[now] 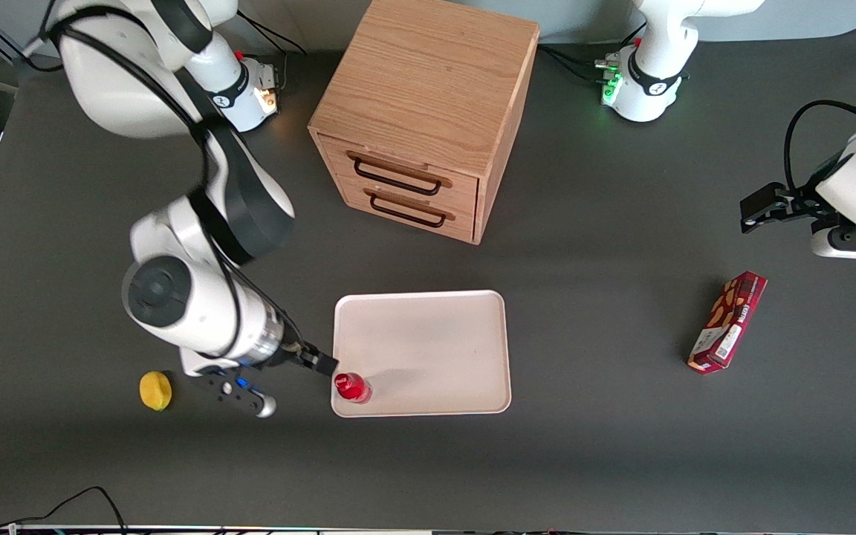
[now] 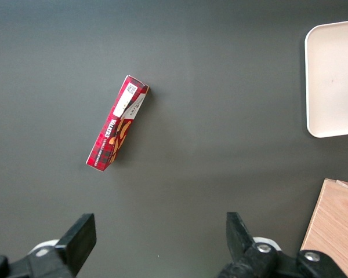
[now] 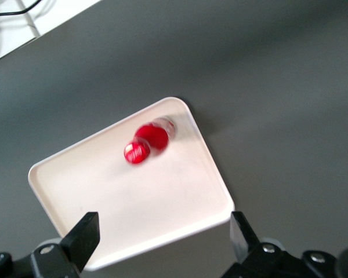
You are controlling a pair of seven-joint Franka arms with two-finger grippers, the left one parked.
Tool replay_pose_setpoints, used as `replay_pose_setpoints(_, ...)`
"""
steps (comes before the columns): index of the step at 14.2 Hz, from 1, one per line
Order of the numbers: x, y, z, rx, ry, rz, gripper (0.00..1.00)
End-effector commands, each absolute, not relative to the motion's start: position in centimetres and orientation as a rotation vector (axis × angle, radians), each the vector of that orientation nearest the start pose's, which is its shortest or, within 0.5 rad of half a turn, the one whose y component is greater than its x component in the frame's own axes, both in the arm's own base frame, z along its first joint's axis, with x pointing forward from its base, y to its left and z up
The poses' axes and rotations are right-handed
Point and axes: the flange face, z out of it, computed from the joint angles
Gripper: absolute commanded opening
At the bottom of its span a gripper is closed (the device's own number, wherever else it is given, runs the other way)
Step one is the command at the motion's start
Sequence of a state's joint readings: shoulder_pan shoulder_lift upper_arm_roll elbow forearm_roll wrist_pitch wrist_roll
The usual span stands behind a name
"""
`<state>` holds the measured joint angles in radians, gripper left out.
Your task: Place coke bottle on tray
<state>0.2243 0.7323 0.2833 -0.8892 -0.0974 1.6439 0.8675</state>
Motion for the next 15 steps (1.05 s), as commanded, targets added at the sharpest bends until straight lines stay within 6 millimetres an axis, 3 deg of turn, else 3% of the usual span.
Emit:
replay_pose_setpoints(1,63.0,23.9,57.4,-3.083,0.489,0.017,1.00)
replay_pose_setpoints(2,60.4,22.0,59.3,-3.124,0.398,0.004,1.00)
replay_pose_setpoints(5,53.9,15.4,62.4,-3.182,0.271,0.005,1.00)
replay_pose_setpoints(8,48.2,8.9,62.1,-3.166,0.276,0.027,1.00)
replay_pose_setpoints(10,44.8,6.1,60.7,-3.148,0.303,-0.036,1.00)
replay_pose_setpoints(12,43.7,5.2,60.0,-3.144,0.309,-0.045,1.00)
replay_pose_setpoints(15,45.4,5.6,61.3,-3.104,0.311,-0.034,1.00)
